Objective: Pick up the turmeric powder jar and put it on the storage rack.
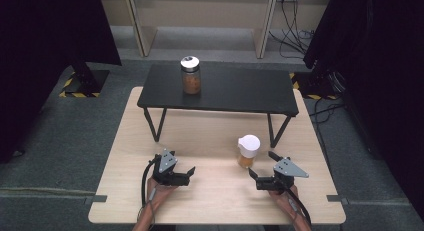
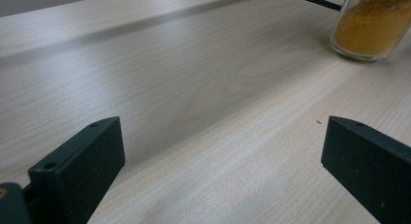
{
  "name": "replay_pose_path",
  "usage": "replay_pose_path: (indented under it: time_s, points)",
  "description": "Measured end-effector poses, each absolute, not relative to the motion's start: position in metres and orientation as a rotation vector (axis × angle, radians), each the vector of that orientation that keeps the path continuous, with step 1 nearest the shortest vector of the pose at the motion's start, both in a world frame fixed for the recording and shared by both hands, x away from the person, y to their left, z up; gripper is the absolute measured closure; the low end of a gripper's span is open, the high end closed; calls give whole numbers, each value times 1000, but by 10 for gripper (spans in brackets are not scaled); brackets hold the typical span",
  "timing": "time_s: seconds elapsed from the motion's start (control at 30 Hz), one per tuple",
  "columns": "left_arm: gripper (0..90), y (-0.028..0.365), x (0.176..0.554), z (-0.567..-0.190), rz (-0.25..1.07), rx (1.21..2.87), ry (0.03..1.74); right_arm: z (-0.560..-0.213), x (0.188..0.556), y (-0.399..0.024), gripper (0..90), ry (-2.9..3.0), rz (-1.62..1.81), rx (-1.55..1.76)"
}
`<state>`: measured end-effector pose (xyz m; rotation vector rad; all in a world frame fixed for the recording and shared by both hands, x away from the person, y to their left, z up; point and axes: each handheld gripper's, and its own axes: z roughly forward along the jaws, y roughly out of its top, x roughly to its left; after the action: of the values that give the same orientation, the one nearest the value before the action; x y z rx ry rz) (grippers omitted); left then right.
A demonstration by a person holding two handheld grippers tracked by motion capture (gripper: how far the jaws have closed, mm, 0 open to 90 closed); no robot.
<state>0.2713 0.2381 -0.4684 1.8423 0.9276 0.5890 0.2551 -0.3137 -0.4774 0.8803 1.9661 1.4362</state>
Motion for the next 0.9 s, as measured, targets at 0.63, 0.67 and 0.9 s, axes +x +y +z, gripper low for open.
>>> replay_pose_path:
  time_s: [0.63, 0.67, 0.9]
  points:
    - [11, 238, 271, -468, 589, 1844, 930, -463, 270, -303, 55, 2017, 1371, 818]
    - [11, 238, 271, -468, 589, 1844, 930, -463, 270, -303, 55, 2017, 1371, 818]
    - [11, 238, 271, -468, 588, 1842, 930, -462, 283, -287, 91, 2006, 1353, 846]
